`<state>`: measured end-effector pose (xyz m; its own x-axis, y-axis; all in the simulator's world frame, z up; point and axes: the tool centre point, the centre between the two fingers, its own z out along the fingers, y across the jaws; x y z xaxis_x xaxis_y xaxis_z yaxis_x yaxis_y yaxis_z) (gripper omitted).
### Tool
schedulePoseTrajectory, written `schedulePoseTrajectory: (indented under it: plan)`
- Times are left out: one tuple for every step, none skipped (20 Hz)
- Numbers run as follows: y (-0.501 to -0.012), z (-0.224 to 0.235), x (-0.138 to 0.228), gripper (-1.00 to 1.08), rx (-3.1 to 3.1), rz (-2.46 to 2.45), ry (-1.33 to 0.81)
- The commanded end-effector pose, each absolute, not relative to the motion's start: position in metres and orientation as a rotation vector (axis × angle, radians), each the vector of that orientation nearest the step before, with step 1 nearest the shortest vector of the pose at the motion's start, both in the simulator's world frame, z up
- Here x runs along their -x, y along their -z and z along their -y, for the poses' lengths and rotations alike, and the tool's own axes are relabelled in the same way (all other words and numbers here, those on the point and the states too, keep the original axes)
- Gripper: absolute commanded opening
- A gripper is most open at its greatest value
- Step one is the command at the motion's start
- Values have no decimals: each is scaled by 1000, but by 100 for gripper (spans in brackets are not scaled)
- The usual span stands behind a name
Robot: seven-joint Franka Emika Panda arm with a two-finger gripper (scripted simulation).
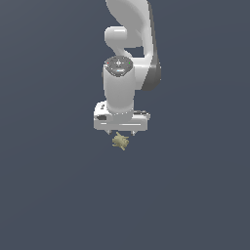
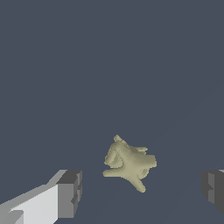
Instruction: Pick up the object and move it to a goal position.
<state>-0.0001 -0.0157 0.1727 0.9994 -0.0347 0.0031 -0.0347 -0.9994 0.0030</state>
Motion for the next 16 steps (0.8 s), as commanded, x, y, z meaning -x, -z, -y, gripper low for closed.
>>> schedulePoseTrajectory:
  plan:
    - [-173, 16, 0, 100, -3138, 54, -5]
    - [-173, 16, 0, 100, -3138, 55, -6]
    - [-174, 17, -1, 100, -3138, 56, -10]
    - [-175, 19, -2, 100, -3138, 58, -16]
    - [-176, 22, -3, 100, -3138, 61, -25]
    - [-179, 25, -5, 100, -3138, 65, -37]
    - [-181, 29, -6, 100, -3138, 69, -48]
    - [-183, 32, -8, 100, -3137, 73, -57]
    - [-184, 34, -9, 100, -3137, 76, -64]
    - [-185, 35, -9, 100, -3137, 79, -68]
    - [-185, 35, -9, 100, -3137, 80, -69]
    - [-185, 35, -9, 100, -3137, 80, -68]
    - [-184, 34, -9, 100, -3137, 78, -66]
    - [-184, 34, -9, 100, -3137, 75, -65]
    - [-184, 34, -9, 100, -3137, 70, -65]
    - [-183, 34, -9, 100, -3137, 63, -65]
